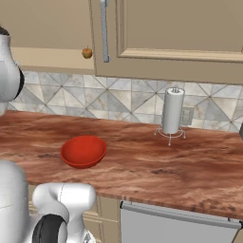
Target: Open the cabinet. Pick the apple and peach from the cabinet and place them into the bowl. Then close the cabinet.
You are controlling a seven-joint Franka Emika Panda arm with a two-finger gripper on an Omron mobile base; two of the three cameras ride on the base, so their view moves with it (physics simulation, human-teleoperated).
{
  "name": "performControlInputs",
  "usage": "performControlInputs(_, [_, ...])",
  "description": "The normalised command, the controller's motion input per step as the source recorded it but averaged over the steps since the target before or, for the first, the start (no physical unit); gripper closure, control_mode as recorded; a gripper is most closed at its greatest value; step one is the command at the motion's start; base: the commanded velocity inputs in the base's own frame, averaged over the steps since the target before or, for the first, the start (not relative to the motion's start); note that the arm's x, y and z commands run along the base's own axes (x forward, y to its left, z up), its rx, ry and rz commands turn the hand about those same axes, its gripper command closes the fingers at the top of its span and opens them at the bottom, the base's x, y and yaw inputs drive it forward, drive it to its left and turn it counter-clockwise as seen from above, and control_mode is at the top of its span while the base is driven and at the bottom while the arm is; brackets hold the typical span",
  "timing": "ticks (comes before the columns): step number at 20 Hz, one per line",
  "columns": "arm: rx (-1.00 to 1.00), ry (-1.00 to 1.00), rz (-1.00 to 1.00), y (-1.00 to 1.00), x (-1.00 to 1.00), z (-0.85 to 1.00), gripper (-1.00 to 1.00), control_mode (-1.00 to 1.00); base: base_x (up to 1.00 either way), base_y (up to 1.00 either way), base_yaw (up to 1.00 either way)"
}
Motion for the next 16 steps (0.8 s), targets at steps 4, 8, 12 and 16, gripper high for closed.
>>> performControlInputs(4, [-0.35,-0.71,0.24,-1.00,-0.41,-0.60,-1.00,-1.00,0.00,0.00,0.00])
performControlInputs(8, [-0.08,-0.93,0.25,-1.00,-0.12,-0.20,-1.00,-1.00,0.00,0.00,0.00])
performControlInputs(12, [0.00,-1.00,0.13,-1.00,-0.01,0.13,-1.00,-1.00,0.00,0.00,0.00])
performControlInputs(16, [-0.02,-0.94,0.01,-0.91,0.00,0.42,-1.00,-1.00,0.00,0.00,0.00])
